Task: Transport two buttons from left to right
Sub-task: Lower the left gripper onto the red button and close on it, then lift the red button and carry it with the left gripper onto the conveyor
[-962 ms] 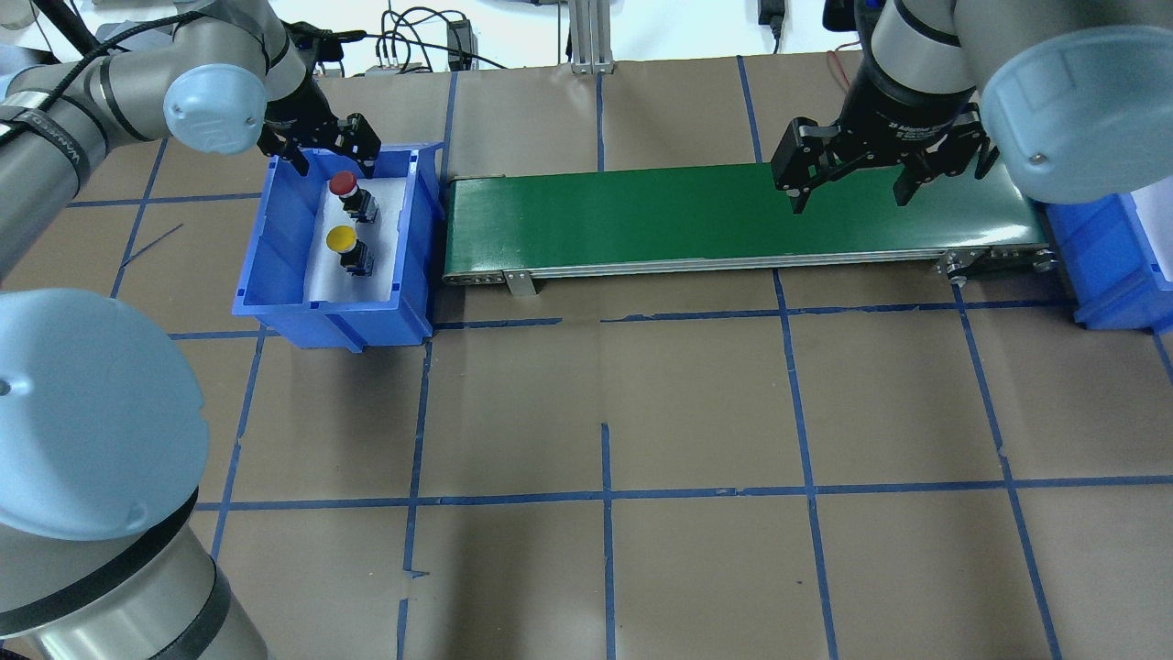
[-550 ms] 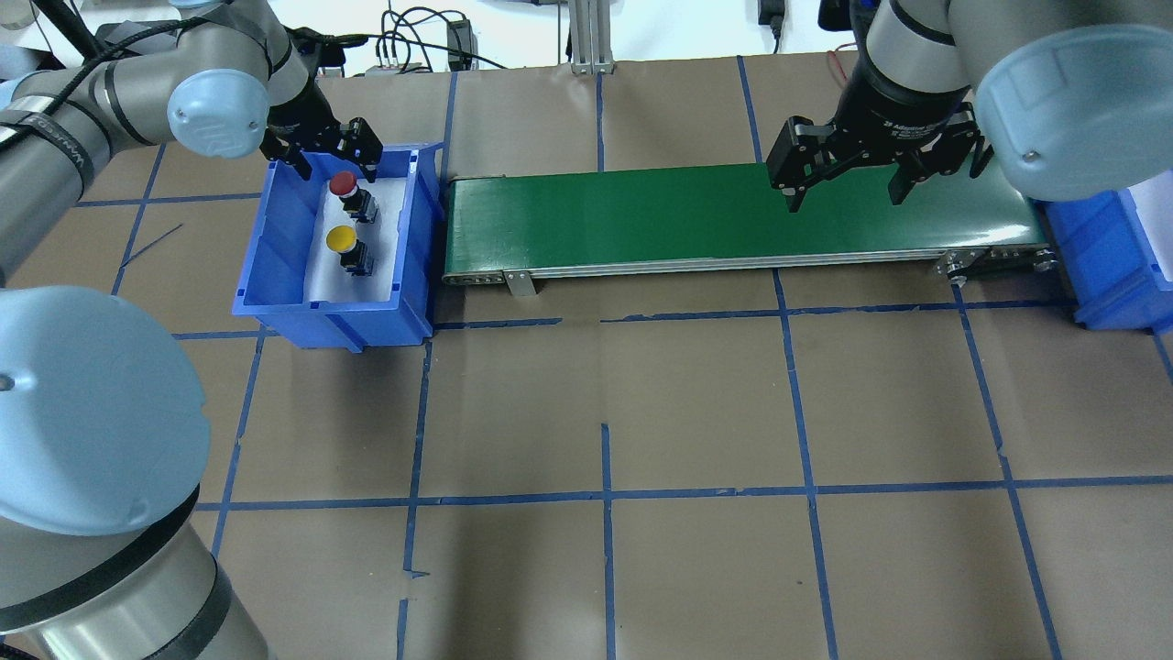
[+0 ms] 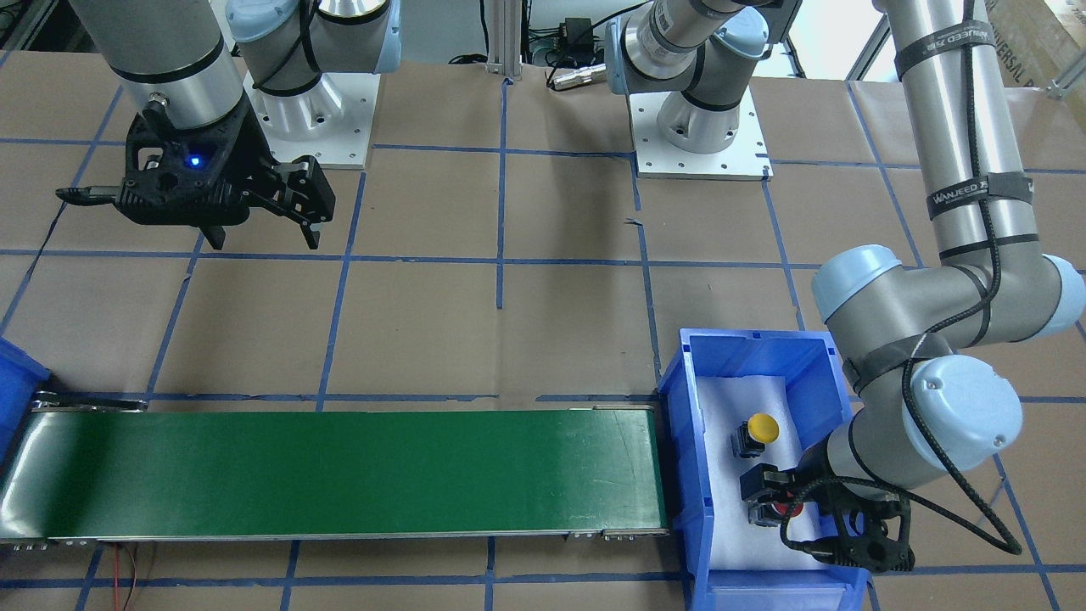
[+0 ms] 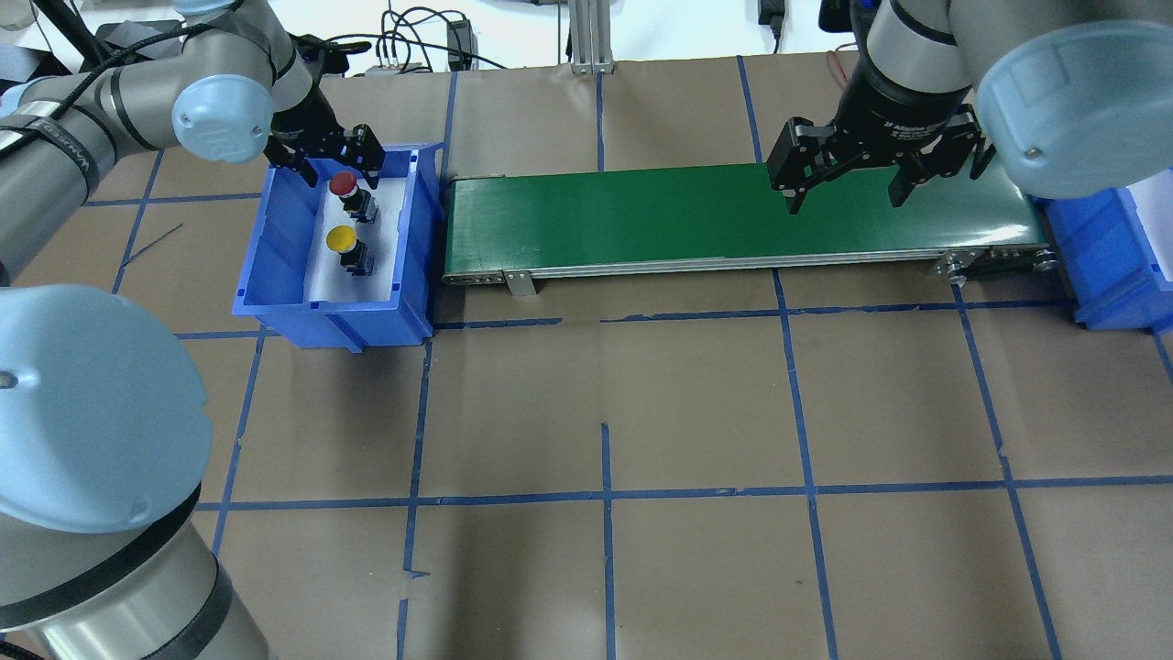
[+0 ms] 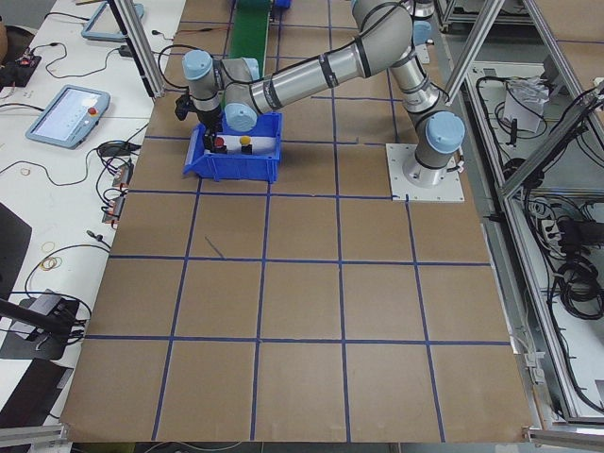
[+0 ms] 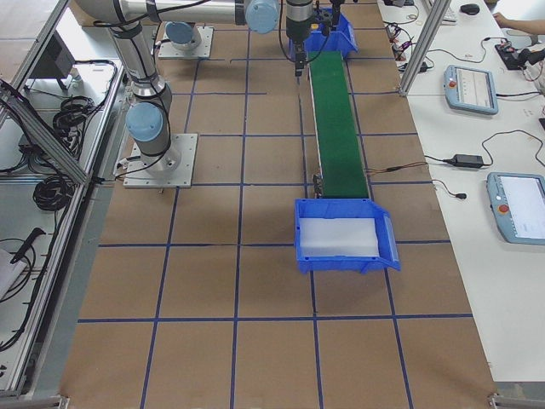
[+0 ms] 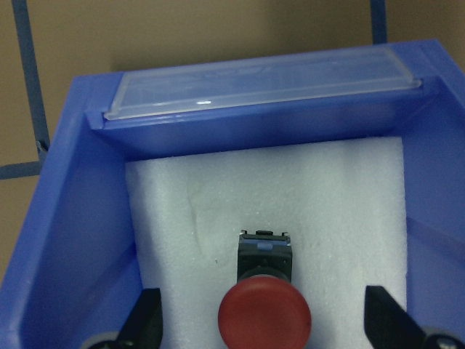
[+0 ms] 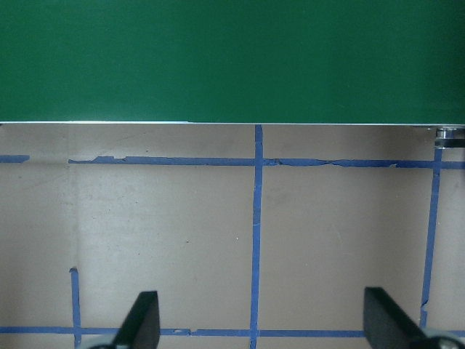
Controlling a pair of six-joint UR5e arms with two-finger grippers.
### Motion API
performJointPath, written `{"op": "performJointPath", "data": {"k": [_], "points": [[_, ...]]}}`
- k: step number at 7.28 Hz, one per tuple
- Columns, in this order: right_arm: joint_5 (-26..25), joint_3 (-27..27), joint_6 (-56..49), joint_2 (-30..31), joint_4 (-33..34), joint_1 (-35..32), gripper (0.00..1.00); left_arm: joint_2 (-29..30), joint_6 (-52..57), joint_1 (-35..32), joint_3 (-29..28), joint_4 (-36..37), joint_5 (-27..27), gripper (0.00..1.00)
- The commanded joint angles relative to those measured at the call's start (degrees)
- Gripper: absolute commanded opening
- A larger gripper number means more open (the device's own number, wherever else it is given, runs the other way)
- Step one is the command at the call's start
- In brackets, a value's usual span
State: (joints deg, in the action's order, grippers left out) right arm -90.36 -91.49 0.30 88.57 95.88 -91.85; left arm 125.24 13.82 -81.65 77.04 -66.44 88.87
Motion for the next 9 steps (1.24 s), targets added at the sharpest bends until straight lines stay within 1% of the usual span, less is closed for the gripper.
{"op": "performJointPath", "data": {"k": [1,2,4,5,6,8,9], "points": [[-0.26,0.43,-0.03,-0.06,-0.86,0.09,1.0,-0.08,-3.08,0.0,0.04,0.0,-1.93,0.08],[-0.26,0.44,-0.03,-0.06,-0.87,0.09,1.0,-0.17,-3.36,0.0,-0.22,0.0,-1.94,0.04],[-0.17,0.35,-0.03,-0.06,-0.87,0.18,1.0,-1.91,-4.68,0.0,-0.83,-0.09,-2.03,0.03],[0.18,0.35,0.32,-0.15,-0.78,0.27,1.0,-4.54,-4.51,0.0,-0.83,-0.7,-1.94,0.03],[0.1,-0.09,0.41,-0.06,-0.69,-0.17,1.0,-7.87,-4.59,0.0,-0.92,-3.4,-1.51,0.03],[0.09,-0.18,0.41,-0.06,-0.77,-0.26,1.0,-15.08,-7.74,-1.57,-3.89,-14.35,-1.85,0.03],[0.01,-0.27,0.41,-0.06,-0.78,-0.26,1.0,-16.76,-10.54,-5.15,-5.56,-17.37,-1.85,0.03]]}}
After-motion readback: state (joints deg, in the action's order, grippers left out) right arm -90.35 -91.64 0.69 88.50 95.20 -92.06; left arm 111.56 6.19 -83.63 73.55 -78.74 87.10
